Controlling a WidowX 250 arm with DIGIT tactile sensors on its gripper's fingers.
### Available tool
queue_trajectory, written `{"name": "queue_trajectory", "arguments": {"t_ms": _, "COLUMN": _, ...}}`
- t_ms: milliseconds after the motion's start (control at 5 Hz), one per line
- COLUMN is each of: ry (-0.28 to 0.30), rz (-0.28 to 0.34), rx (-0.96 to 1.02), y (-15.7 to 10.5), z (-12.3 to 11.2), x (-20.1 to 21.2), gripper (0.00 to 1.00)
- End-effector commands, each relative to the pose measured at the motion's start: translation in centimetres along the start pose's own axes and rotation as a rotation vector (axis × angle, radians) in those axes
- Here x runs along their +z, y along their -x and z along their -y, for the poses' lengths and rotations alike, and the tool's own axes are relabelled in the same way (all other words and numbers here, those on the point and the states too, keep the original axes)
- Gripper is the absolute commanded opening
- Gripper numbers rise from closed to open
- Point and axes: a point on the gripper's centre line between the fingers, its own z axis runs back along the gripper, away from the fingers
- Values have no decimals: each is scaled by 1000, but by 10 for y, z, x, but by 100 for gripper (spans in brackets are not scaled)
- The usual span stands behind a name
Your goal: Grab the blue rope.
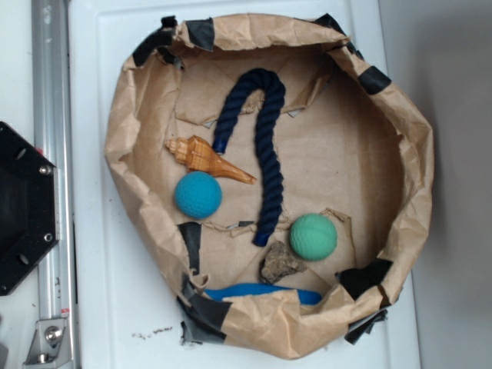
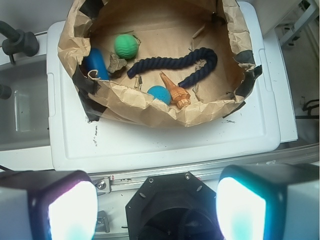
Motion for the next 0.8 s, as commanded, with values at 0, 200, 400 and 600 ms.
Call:
{"name": "queue_trajectory", "arguments": {"t_ms": 0, "ry": 0, "rz": 0, "rx": 0, "y": 0, "z": 0, "x": 0, "gripper": 100}}
{"name": "queue_trajectory", "arguments": {"t_ms": 200, "ry": -45, "rz": 106, "rx": 212, "y": -47, "z": -17, "x": -33, "gripper": 100}}
{"name": "queue_trajectory", "arguments": {"t_ms": 400, "ry": -95, "rz": 142, "rx": 381, "y": -91, "z": -30, "x": -69, "gripper": 100}}
{"name": "queue_trajectory", "arguments": {"t_ms": 600, "ry": -187, "rz": 119, "rx": 546, "y": -119, "z": -33, "x": -123, "gripper": 100}}
